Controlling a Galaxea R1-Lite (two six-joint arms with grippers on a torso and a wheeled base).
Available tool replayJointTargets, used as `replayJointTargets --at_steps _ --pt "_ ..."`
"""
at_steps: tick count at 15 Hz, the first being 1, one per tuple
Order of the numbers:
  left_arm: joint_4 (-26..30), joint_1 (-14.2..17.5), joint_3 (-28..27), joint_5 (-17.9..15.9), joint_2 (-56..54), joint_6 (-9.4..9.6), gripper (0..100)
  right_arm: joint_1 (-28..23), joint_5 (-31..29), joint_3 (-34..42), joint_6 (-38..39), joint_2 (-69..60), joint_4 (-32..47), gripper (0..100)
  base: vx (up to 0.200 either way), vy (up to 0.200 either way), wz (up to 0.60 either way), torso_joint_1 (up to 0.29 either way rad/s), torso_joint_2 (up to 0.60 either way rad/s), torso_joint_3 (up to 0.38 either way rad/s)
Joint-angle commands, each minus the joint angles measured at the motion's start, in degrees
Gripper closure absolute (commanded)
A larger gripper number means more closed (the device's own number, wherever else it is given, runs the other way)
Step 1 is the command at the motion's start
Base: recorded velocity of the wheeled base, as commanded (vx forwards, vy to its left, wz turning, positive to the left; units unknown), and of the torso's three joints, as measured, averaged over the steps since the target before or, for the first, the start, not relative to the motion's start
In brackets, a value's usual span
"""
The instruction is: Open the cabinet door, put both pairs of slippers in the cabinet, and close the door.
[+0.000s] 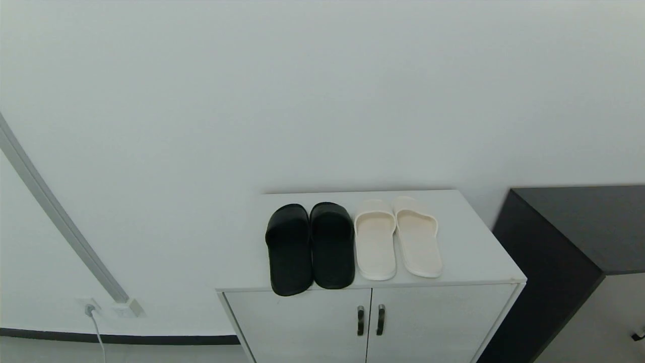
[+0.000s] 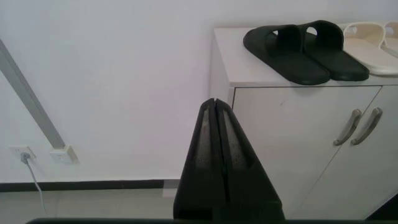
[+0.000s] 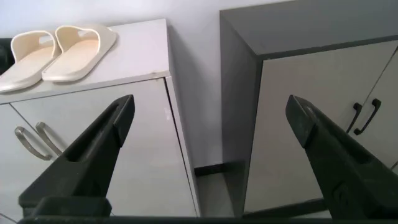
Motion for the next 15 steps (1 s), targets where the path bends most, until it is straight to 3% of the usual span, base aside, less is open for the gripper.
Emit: replayJointTargets --at_steps 1,2,4,5,7,11,15 --pt "0.0 0.0 0.0 0.0 0.1 0.0 100 0.0 0.0 0.0 -0.1 0.1 -0.1 0 0.0 0.0 0.0 0.0 0.0 0.0" --pt "0.0 0.0 0.0 0.0 0.1 0.0 100 0.0 -0.3 -0.4 -0.2 0.1 -0.6 0 0.0 0.0 0.0 0.0 0.0 0.0" --pt "0.0 0.0 0.0 -0.1 0.1 0.0 100 2.1 -0.3 -13.3 5.8 7.6 1.9 0 0.0 0.0 0.0 0.0 0.0 0.0" --pt "0.0 0.0 0.0 0.0 0.1 -0.09 100 3.0 0.2 -12.4 3.2 9.3 5.6 0 0.0 0.0 0.0 0.0 0.0 0.0" --pt "0.0 0.0 0.0 0.0 0.1 0.0 100 4.2 3.7 -7.5 0.3 12.7 5.4 0 0.0 0.0 0.0 0.0 0.0 0.0" --pt "0.0 0.0 0.0 -0.1 0.1 0.0 100 4.4 9.4 -6.2 0.2 29.6 -5.8 0 0.0 0.0 0.0 0.0 0.0 0.0" --pt "0.0 0.0 0.0 -0.2 0.1 0.0 100 9.8 9.7 -8.3 2.5 47.3 -19.0 0 0.0 0.0 0.0 0.0 0.0 0.0"
